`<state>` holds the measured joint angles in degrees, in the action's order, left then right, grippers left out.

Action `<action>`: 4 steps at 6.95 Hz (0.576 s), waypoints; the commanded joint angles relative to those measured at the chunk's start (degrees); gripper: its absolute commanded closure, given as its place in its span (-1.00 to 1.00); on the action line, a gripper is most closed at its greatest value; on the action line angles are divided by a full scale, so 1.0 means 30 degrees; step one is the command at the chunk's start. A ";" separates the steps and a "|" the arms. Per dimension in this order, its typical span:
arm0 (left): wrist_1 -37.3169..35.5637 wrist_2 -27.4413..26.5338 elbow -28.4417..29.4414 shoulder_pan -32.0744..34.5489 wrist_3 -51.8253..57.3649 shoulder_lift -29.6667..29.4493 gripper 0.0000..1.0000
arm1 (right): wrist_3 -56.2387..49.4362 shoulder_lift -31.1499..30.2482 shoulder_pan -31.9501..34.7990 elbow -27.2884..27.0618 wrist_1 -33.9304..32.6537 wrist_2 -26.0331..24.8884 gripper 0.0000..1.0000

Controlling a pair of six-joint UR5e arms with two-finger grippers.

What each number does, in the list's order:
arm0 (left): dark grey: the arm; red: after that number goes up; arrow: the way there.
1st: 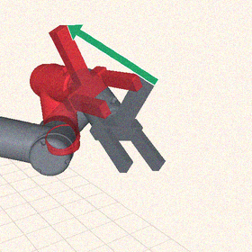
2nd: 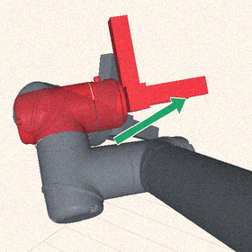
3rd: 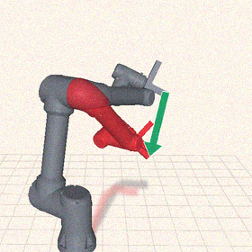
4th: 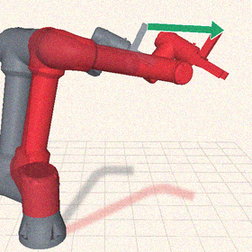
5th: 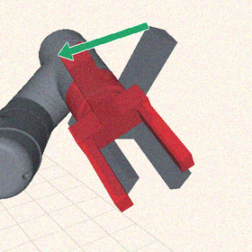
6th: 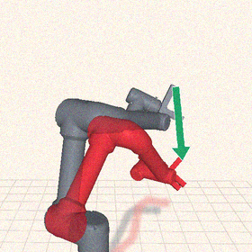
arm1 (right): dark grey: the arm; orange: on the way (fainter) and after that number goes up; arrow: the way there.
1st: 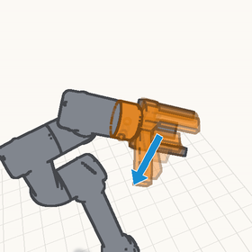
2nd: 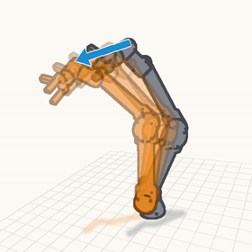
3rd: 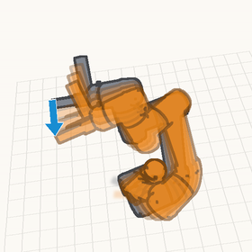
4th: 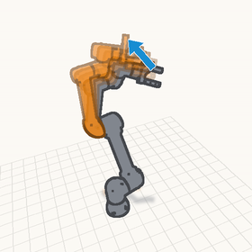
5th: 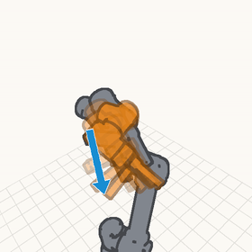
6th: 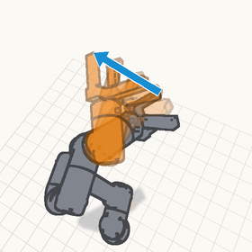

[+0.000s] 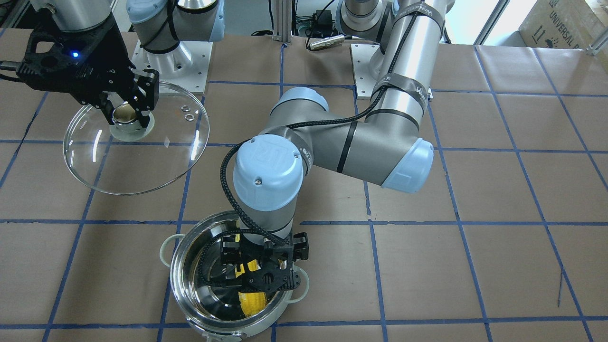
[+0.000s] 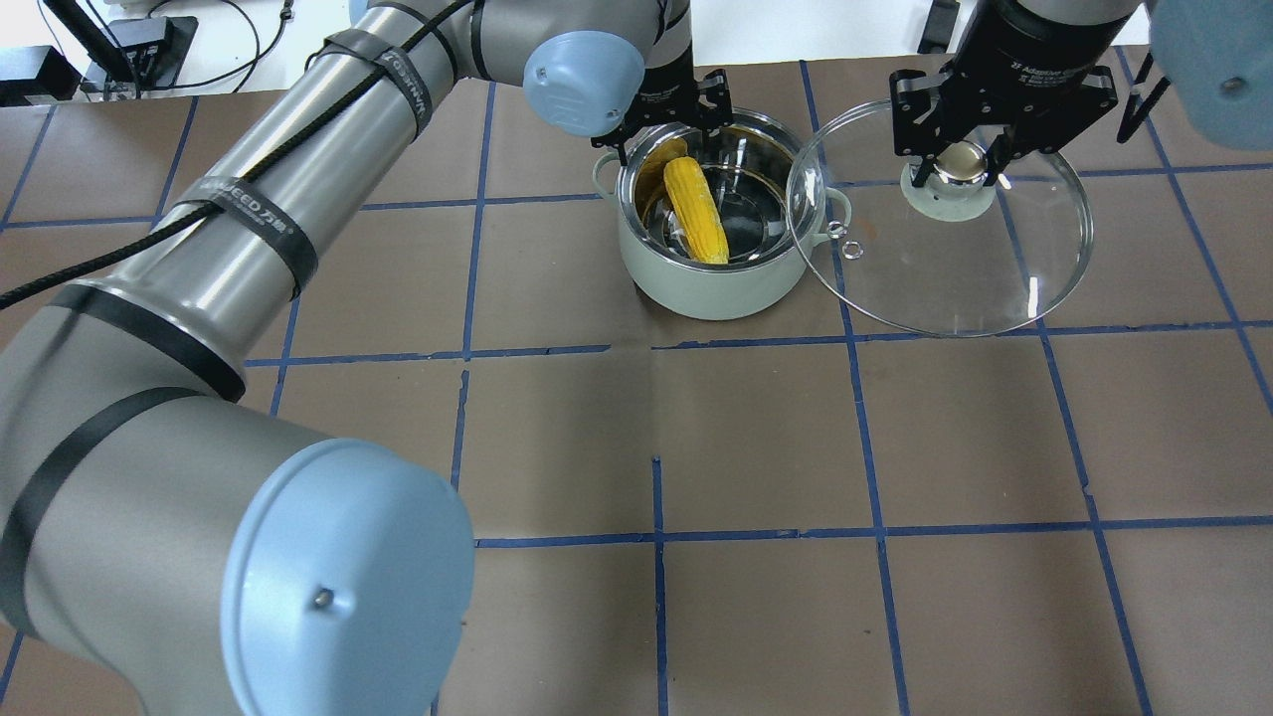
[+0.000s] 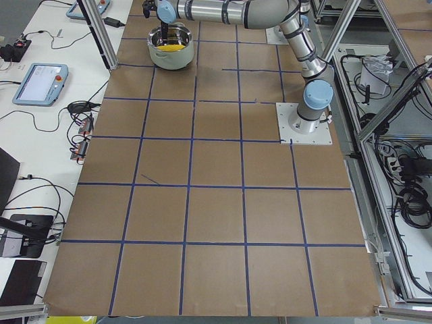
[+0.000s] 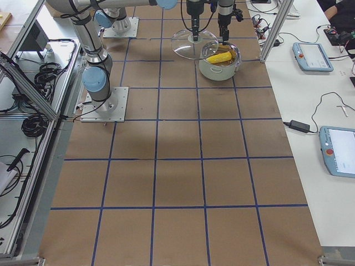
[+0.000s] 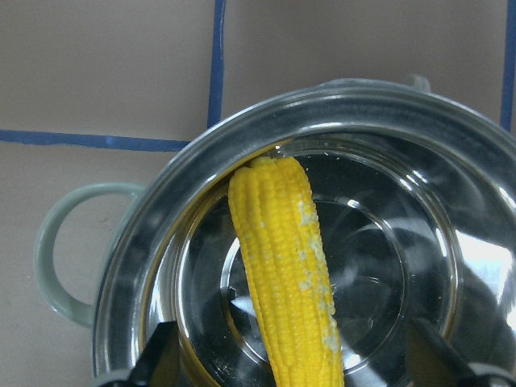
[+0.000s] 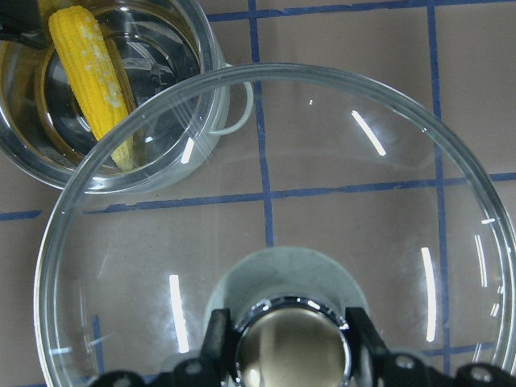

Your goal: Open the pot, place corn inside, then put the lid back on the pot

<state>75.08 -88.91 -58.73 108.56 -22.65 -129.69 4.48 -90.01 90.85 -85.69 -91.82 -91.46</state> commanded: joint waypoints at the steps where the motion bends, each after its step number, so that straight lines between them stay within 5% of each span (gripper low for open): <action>1: 0.0140 0.0048 -0.3665 -0.1958 0.2473 0.3599 -1.00 | -0.0001 0.0669 0.0039 0.0204 -0.0621 0.0019 0.41; 2: 0.0430 0.0077 -0.5978 -0.3274 0.3438 0.5709 -1.00 | 0.0289 0.1285 0.0242 0.0147 -0.1785 0.0077 0.41; 4: 0.5067 -0.0010 -0.7026 -0.5244 0.4758 0.8589 -1.00 | 0.0583 0.3098 0.1351 0.0379 -0.3750 0.0077 0.42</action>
<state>82.74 -88.80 -77.72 96.04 -11.11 -109.13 5.59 -83.92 92.98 -85.06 -99.53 -91.29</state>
